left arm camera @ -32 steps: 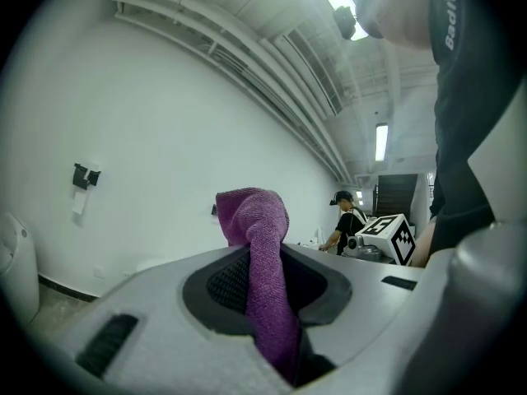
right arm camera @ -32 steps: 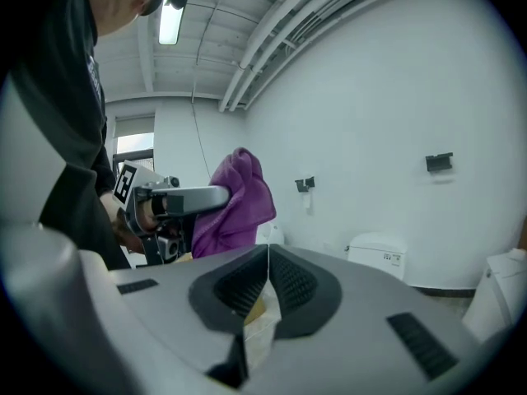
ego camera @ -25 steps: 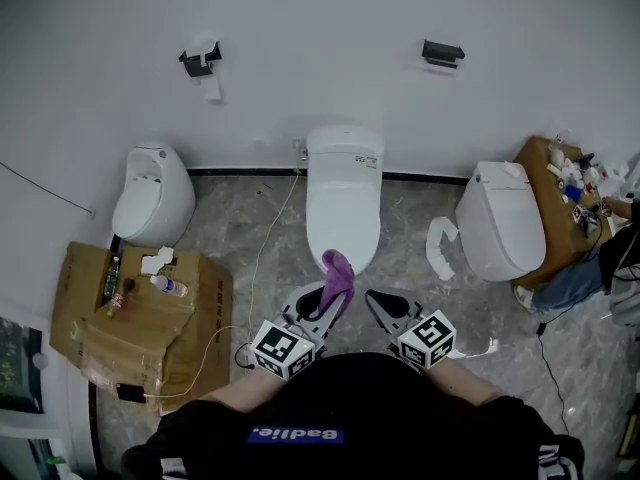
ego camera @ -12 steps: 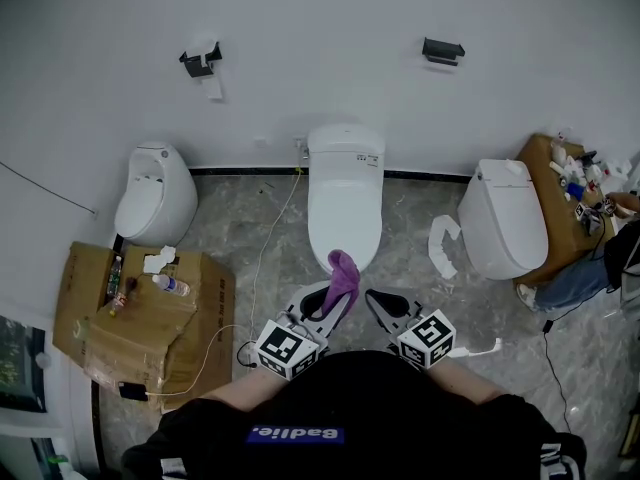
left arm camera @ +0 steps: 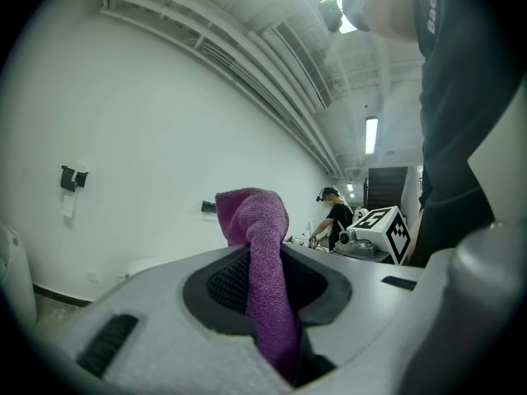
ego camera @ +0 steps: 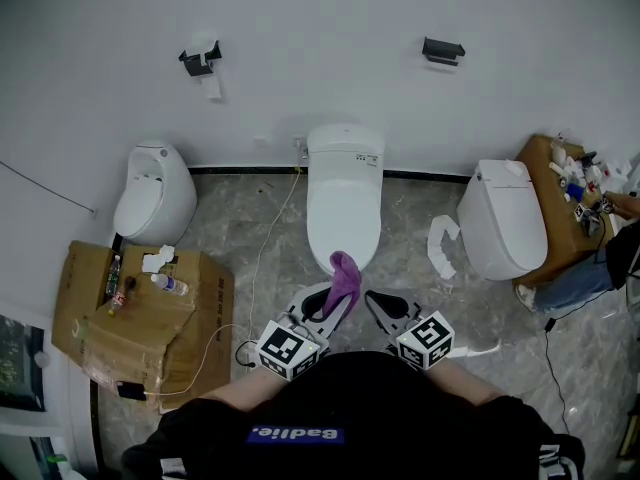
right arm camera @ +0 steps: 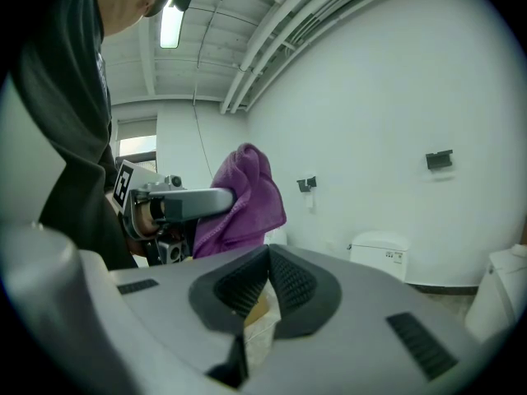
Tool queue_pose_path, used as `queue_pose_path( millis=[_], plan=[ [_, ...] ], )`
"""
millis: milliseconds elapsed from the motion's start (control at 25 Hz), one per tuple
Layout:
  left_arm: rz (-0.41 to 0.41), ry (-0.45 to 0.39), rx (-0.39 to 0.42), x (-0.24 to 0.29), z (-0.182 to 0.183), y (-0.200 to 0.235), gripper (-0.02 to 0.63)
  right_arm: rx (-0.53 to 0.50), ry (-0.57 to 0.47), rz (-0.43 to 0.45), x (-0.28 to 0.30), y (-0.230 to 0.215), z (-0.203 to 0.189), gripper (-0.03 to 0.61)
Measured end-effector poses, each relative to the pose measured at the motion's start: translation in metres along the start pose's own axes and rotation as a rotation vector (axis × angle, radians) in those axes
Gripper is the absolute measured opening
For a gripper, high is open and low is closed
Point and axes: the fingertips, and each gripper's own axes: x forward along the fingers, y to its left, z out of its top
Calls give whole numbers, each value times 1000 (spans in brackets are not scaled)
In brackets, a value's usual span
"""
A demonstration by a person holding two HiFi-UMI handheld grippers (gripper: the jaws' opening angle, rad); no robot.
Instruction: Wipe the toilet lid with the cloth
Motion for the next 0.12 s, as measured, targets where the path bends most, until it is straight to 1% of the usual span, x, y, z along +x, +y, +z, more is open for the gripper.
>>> queue_pose_path(
  millis=[120],
  plan=[
    [2, -3, -2, 0, 0, 0, 83, 2, -1, -3, -1, 0, 0, 28]
  ],
)
